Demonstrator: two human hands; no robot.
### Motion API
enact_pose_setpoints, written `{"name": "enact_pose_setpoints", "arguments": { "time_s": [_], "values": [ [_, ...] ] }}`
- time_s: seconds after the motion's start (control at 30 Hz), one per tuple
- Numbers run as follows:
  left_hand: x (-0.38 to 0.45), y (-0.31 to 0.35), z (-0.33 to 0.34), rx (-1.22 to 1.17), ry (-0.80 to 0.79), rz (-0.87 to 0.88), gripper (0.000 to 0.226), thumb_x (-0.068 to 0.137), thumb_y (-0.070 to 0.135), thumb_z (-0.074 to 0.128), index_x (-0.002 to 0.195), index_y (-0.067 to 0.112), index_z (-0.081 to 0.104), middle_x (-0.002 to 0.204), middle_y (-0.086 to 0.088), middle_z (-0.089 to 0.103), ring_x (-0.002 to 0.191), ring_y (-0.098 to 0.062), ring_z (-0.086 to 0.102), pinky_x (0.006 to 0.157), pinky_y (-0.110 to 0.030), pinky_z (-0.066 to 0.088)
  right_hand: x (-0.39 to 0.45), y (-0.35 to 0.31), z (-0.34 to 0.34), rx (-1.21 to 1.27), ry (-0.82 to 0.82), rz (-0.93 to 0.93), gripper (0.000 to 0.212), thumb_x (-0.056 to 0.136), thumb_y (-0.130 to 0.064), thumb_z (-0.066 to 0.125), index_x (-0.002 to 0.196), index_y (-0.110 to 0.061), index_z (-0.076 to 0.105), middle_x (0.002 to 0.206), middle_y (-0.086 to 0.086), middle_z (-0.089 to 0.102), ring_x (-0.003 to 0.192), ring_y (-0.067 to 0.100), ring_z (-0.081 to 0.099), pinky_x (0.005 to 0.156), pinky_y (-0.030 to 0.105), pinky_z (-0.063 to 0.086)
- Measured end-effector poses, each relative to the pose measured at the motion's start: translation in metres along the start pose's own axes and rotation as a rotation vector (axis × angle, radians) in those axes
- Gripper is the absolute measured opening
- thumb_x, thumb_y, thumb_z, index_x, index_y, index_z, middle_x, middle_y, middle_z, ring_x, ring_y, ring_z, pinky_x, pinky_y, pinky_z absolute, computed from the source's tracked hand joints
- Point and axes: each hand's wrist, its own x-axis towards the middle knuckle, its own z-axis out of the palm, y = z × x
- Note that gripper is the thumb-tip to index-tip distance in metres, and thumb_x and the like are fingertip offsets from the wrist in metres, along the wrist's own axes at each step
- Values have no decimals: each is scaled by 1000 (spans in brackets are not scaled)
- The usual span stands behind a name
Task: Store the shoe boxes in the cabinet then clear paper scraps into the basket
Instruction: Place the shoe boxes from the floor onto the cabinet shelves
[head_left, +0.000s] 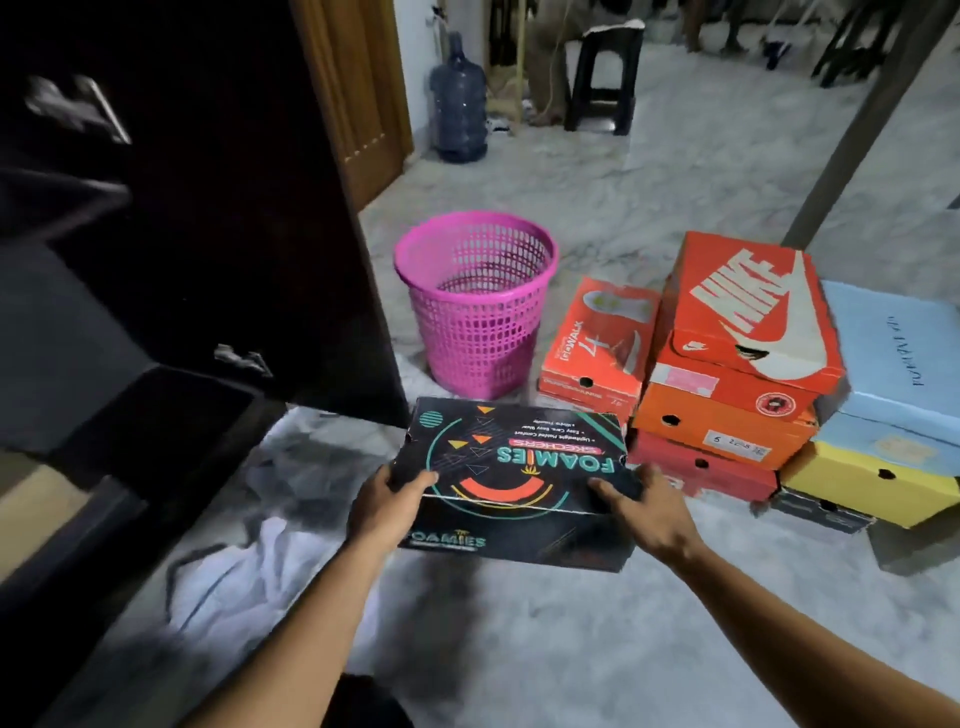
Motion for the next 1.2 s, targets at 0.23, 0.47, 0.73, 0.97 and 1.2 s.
{"name": "enact_pose_setpoints", "arguments": {
  "time_s": [0.23, 0.47, 0.73, 0.97, 1.2],
  "values": [
    [-32, -53, -150, -193, 385, -81, 25, 80, 53, 71, 97, 35, 70, 99, 6, 77, 97, -24, 71, 92, -40, 57, -3, -133, 101, -122, -228, -253, 51, 87, -54, 75, 114, -13, 59, 114, 7, 73, 99, 27, 68, 79, 32, 47],
    [-36, -75, -222, -436, 718, -41, 48, 86, 44, 73, 125, 16, 68, 121, 1, 70, 116, -21, 63, 98, -36, 46, -11, -248, 183, 4, -384, -458, 37, 87, -37, 81, 113, -22, 59, 109, -2, 68, 102, 19, 63, 88, 27, 43],
    [-23, -80, -307, -549, 1159, -103, 61, 92, 41, 70, 145, 16, 52, 135, -13, 64, 127, -35, 57, 102, -41, 48, -14, -365, 287, 61, -563, -635, 45, 91, -32, 77, 129, -11, 65, 114, 4, 69, 114, 24, 64, 101, 37, 49],
    [-5, -109, -375, -627, 1401, -91, 52, 95, 22, 69, 143, 13, 52, 134, -8, 60, 122, -25, 59, 94, -31, 47, -32, -424, 393, 122, -707, -704, 48, 77, -59, 81, 111, -33, 62, 97, -17, 65, 106, 18, 67, 97, 40, 56],
    [7, -145, -407, -367, 1584, -232, 52, 96, 31, 69, 142, 11, 57, 145, -20, 50, 136, -37, 49, 108, -36, 39, -55, -442, 456, 125, -854, -713, 71, 93, -49, 70, 150, -16, 43, 141, 9, 60, 128, 29, 59, 85, 21, 51]
  ]
}}
